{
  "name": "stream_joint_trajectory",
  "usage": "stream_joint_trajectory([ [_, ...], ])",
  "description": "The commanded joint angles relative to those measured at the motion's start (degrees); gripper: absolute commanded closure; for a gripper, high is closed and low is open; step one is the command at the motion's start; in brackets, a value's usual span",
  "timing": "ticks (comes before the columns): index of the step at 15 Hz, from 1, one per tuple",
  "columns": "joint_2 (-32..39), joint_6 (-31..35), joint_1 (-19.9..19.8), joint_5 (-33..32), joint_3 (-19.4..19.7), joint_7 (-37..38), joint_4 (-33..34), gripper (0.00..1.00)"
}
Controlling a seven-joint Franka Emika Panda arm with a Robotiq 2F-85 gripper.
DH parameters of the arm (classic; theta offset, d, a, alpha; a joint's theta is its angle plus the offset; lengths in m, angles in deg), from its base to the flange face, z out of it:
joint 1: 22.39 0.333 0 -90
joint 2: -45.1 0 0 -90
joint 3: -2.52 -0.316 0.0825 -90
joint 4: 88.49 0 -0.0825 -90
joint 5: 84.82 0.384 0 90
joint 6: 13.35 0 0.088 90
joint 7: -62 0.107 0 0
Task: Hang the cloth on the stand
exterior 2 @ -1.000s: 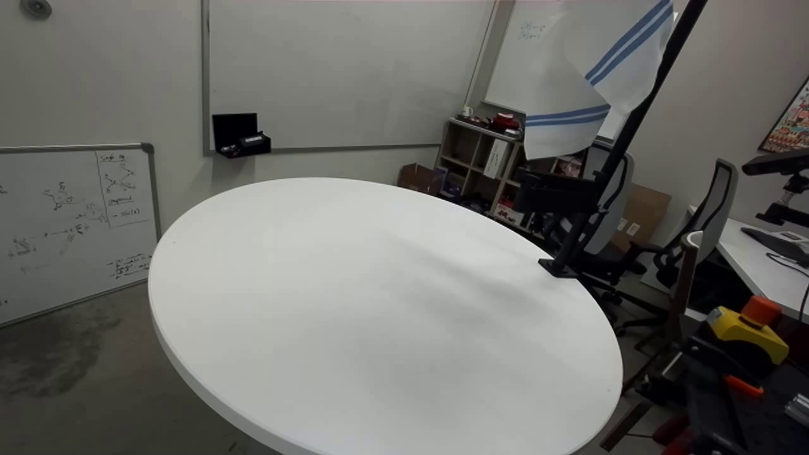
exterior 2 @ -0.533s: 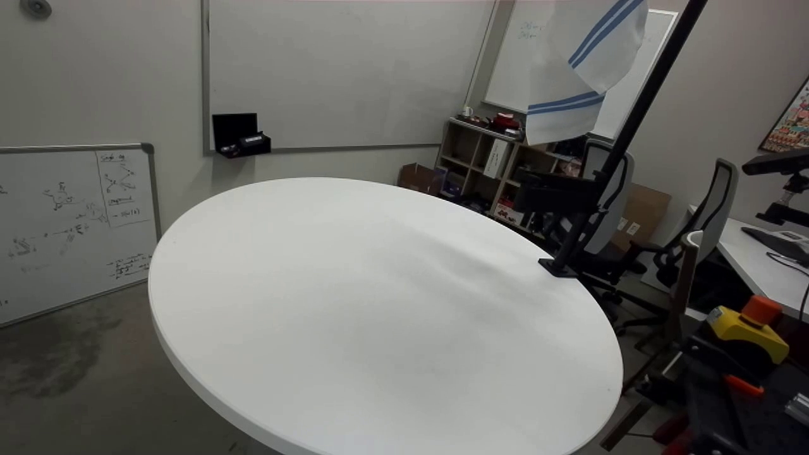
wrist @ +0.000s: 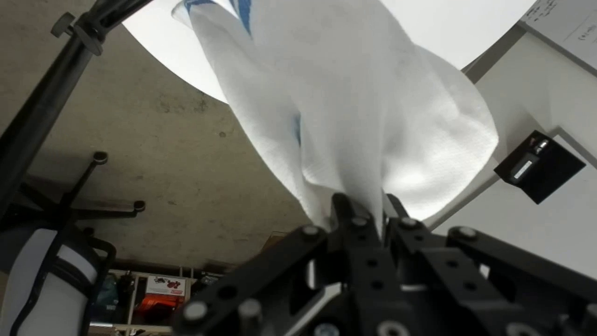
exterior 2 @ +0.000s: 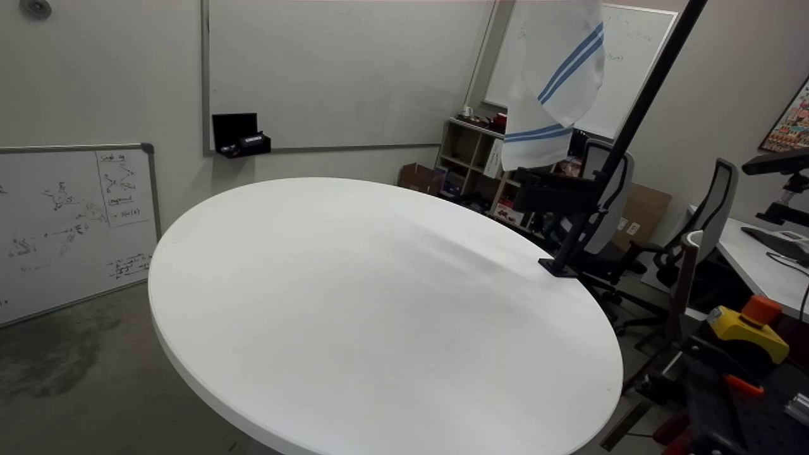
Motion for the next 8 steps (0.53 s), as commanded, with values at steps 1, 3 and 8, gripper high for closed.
stream_joint_trajectory([
  [1,3.16,1.45,1.31,-0.71,2.34,0.19,1.26,0.99],
  [3,3.78,2.98,1.72,-1.7,2.85,0.18,-0.19,0.99],
  [8,2.6,7.86,3.11,-1.66,3.25,-2.49,-7.71,0.99],
])
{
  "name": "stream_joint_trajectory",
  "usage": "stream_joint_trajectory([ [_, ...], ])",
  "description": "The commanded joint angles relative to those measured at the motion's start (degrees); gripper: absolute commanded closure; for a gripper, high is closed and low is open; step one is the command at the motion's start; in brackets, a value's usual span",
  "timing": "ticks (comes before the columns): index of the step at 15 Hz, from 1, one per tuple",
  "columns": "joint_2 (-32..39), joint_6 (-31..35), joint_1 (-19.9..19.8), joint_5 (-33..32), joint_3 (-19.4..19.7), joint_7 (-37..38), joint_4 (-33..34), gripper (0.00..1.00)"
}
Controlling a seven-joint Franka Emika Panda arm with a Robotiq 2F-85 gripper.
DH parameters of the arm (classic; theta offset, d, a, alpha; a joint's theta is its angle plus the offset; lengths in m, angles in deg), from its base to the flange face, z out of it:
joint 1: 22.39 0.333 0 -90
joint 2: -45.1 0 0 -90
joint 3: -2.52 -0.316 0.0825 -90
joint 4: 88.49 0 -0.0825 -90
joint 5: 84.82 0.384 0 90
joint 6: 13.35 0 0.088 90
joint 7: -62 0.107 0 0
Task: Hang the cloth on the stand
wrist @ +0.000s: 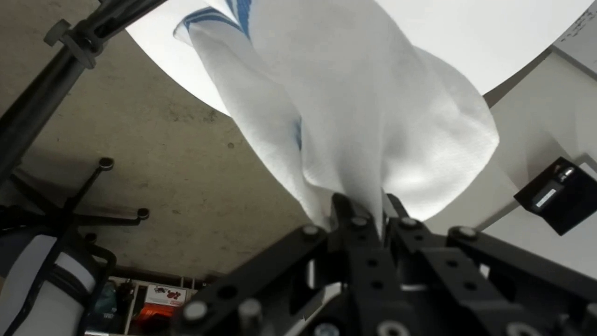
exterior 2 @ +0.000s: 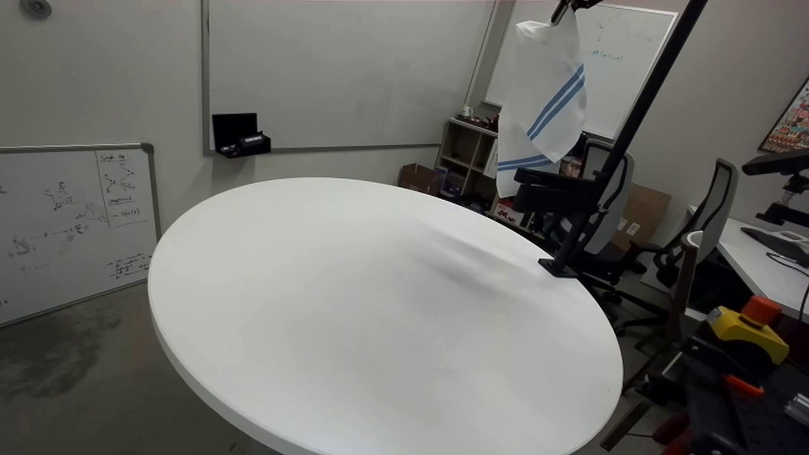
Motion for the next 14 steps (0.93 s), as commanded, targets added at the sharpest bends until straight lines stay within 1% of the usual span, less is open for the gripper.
stream_joint_trajectory([
  [1,-2.51,4.63,1.91,-0.07,1.07,-2.9,-7.46,0.99],
  [5,-4.74,9.36,2.4,1.94,1.26,-7.4,-17.73,0.99],
  [8,-8.22,11.59,2.11,3.69,1.62,-11.16,-26.24,0.99],
  [12,-15.01,10.82,0.76,6.84,3.18,-16.77,-35.15,0.99],
  [14,-18.9,9.87,-0.71,7.37,4.04,-18.93,-38.83,0.99],
])
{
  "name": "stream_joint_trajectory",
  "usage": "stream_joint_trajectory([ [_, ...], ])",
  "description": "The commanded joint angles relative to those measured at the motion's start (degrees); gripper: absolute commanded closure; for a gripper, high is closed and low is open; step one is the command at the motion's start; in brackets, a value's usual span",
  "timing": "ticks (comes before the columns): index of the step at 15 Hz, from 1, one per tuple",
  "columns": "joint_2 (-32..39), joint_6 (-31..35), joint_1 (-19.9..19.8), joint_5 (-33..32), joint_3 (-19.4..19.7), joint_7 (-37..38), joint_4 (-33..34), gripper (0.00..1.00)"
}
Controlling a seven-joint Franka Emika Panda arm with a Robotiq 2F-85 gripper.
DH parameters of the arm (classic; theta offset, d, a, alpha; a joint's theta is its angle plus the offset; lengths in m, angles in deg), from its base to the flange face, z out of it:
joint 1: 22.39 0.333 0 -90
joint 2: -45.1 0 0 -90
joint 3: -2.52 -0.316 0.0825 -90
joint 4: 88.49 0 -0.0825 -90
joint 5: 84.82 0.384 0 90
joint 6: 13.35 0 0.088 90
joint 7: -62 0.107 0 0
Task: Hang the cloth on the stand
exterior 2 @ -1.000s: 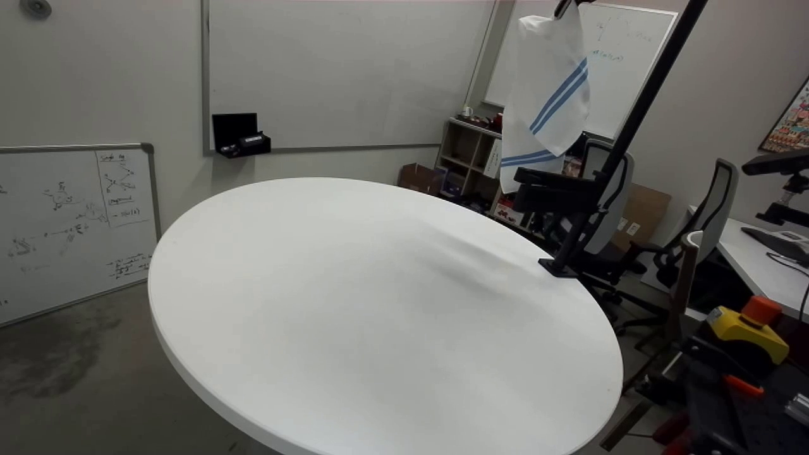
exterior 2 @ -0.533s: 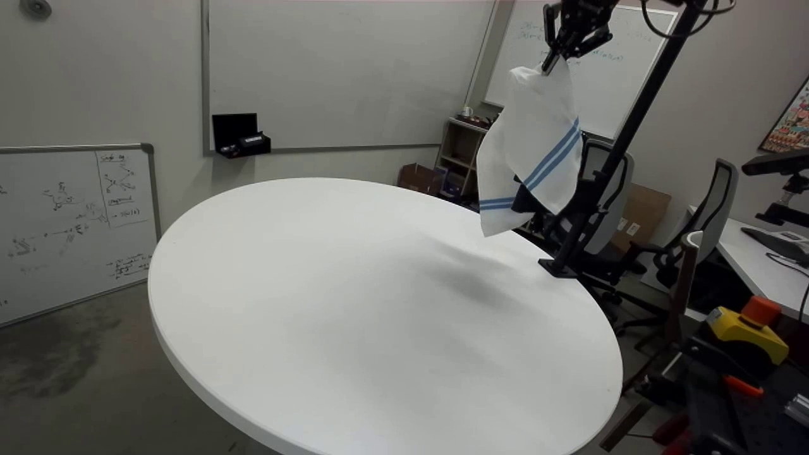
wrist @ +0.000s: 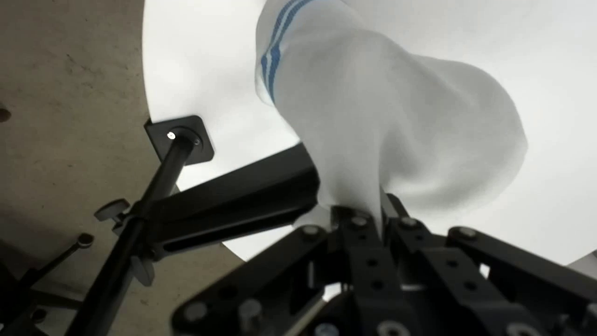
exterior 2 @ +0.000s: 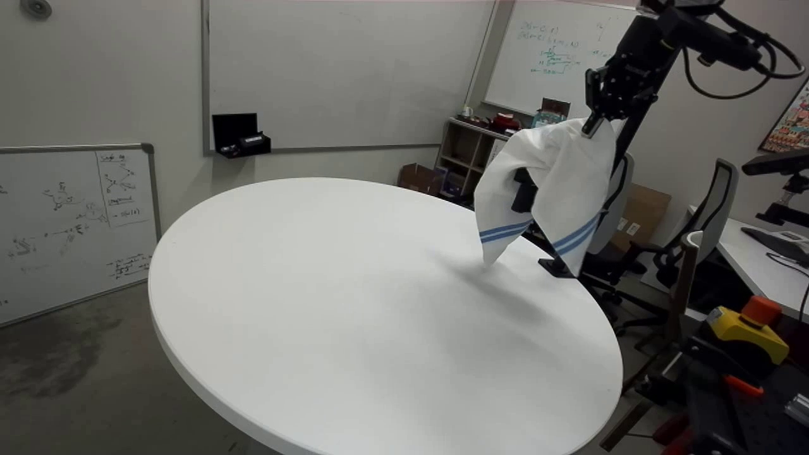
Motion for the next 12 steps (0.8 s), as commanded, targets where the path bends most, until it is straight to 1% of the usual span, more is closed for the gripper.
stream_joint_trajectory([
  [1,-9.34,-1.13,-2.47,1.99,1.42,-5.2,-8.35,0.99],
  [2,-10.61,-1.84,-3.34,2.23,1.71,-6.0,-9.49,0.99],
  [3,-11.65,-3.04,-4.22,2.23,1.85,-6.46,-10.53,0.7],
  [4,-12.66,-3.91,-5.09,2.15,1.93,-6.85,-11.59,0.69],
  [8,-16.1,-6.99,-7.09,2.38,1.64,-8.14,-14.57,0.41],
  [11,-18.1,-8.45,-7.51,2.7,1.34,-8.67,-15.95,0.2],
  [12,-18.6,-8.76,-7.54,2.86,1.28,-8.82,-16.24,0.12],
])
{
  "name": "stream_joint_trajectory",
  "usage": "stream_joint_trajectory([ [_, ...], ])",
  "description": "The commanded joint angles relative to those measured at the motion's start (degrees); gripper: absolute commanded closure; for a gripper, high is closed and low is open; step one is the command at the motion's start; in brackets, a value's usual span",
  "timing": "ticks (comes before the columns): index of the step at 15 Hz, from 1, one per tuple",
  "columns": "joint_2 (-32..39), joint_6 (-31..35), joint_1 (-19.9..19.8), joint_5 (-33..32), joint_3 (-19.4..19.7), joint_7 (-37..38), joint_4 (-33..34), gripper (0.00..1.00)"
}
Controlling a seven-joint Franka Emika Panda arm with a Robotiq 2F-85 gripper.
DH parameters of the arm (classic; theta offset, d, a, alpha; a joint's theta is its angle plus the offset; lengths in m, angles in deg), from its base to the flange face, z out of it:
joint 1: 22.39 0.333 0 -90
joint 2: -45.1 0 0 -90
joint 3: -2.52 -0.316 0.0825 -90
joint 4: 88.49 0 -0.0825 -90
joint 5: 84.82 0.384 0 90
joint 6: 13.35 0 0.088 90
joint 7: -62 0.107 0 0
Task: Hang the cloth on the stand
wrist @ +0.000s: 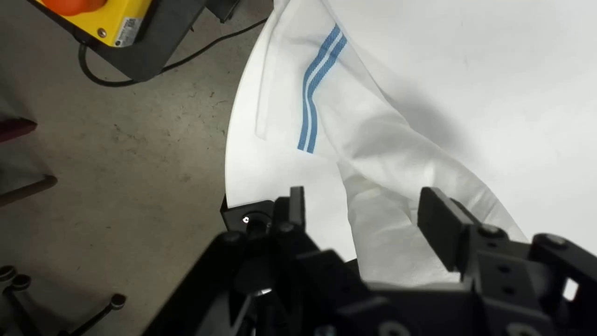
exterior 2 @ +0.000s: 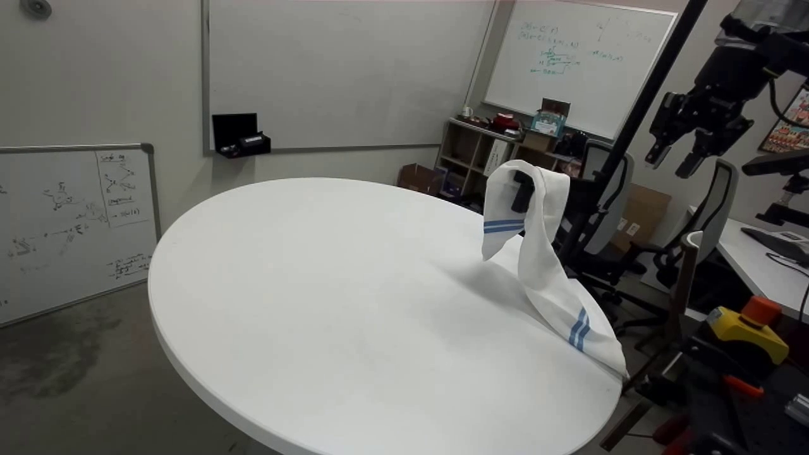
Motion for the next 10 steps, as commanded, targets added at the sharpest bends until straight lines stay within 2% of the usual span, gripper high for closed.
stream_joint_trajectory([
  [1,-4.24,-2.43,-0.53,2.62,-0.67,-2.74,-2.18,0.05],
  [2,-3.81,-4.09,0.14,3.71,-0.43,-3.74,-0.76,0.0],
  [6,-7.26,-16.3,3.95,9.89,0.14,-11.23,-0.67,0.0],
  [7,-4.53,-10.97,1.41,7.4,-1.05,-7.91,-0.6,0.0],
  [10,-6.15,-14.87,2.82,8.84,-1.06,-9.77,-0.61,0.0],
])
